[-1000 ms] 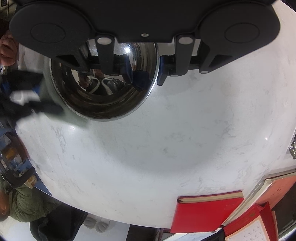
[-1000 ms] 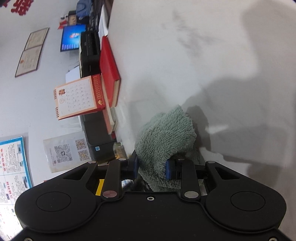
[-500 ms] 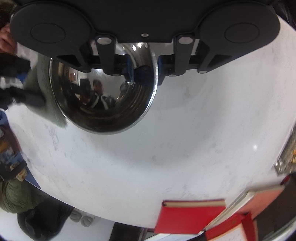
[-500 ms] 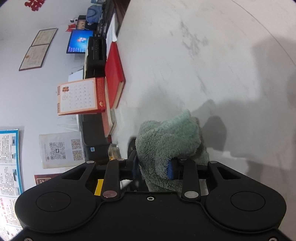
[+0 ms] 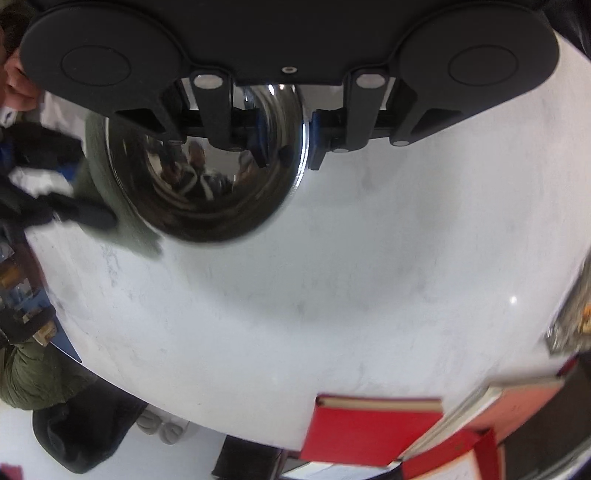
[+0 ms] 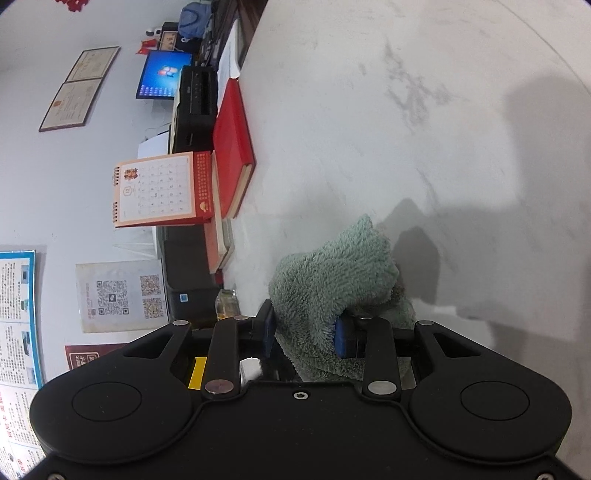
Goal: Clean bowl
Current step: 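Rub the towel along the bowl's outer side with the right tool while the left tool holds the rim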
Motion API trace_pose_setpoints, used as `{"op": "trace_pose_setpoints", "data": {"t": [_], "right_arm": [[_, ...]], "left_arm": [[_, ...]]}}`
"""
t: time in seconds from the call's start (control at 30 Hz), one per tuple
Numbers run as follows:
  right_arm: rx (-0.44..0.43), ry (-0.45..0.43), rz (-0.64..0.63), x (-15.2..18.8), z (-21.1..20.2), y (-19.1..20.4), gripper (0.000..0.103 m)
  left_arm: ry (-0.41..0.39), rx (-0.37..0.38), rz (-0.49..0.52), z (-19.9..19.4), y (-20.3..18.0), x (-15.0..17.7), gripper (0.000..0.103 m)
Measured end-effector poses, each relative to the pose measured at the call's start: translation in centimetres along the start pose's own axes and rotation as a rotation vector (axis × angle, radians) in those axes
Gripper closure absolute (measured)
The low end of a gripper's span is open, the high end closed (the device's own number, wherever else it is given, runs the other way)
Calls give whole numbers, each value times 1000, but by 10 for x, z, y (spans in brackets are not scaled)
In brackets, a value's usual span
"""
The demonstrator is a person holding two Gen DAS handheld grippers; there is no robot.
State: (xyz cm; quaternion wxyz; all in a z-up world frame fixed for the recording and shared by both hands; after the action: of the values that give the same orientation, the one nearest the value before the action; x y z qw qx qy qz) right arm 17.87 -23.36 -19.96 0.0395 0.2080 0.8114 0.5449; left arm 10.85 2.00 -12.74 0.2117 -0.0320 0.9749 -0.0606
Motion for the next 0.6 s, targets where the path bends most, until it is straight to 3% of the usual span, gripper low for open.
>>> {"op": "trace_pose_setpoints", "data": {"t": [0.1,0.23,0.3,0.6], "right_arm": [[13,25,-7,-4,5,3,73],[31,59,-26,-6,8,7,73],[34,72,-25,-8,12,9,72],[13,67,-15,-14,27,11,73]], "left_arm": [[-19,-1,69,-2,-1,-8,83],[12,26,167,12,-5,-22,81],[33,39,200,19,-8,-25,75],[-42,-30,85,17,-11,-14,71]]}}
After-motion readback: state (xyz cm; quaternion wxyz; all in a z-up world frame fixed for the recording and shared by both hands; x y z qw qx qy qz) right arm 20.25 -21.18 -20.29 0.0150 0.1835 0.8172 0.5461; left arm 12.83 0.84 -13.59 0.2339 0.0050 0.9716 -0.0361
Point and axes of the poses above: each gripper's, at about its wrist camera, not at the fingertips, and z roughly the way its jaws point, y to its left, x to its underside, the point moved 3 cm from there along z, roughly the way its jaws point, and after that the axes turned 4 degrees about z, right-handed, at the moved point
